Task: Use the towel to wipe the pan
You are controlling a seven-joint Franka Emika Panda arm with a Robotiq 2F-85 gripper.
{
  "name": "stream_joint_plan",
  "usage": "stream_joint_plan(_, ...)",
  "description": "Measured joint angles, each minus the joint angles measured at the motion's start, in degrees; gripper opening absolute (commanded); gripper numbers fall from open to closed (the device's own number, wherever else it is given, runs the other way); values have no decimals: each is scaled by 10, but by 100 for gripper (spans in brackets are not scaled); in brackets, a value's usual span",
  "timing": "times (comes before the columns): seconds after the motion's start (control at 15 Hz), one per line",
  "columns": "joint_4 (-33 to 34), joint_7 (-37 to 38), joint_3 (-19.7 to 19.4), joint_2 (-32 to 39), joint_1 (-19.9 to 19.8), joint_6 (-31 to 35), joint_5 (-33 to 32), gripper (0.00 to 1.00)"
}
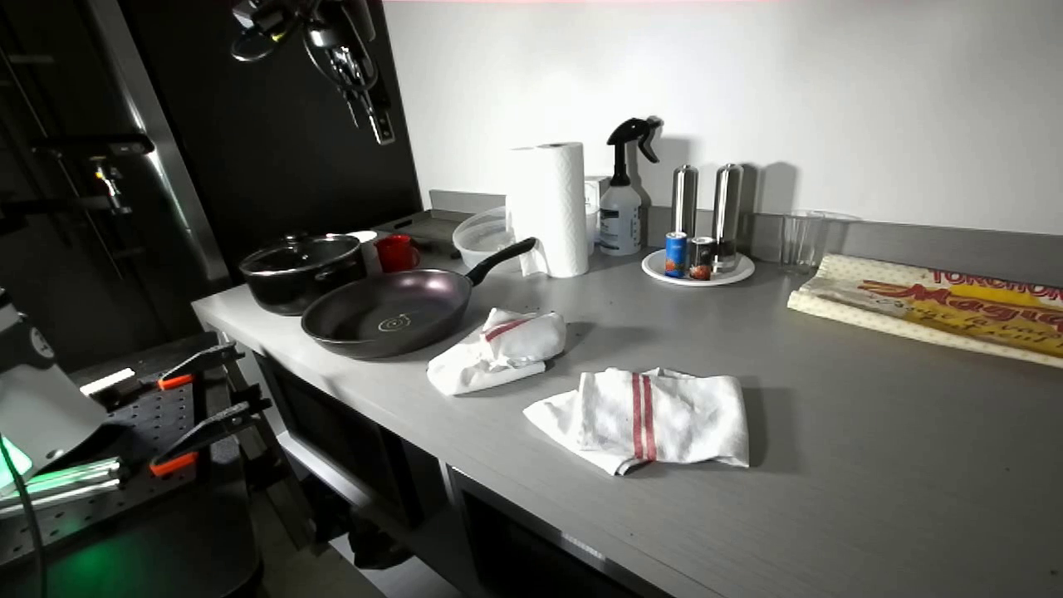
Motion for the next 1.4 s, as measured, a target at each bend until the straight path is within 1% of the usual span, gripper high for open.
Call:
stream_joint_plan(0.47, 85, 67, 8, 151, -23, 9, -8, 100)
stream_joint_plan(0.73, 124, 108, 8, 224, -37, 9, -59, 100)
stream_joint_plan(1.07, 157, 151, 7, 294, -45, 9, -127, 100)
stream_joint_plan(1.4, 201, 163, -1, 362, -53, 13, -141, 100)
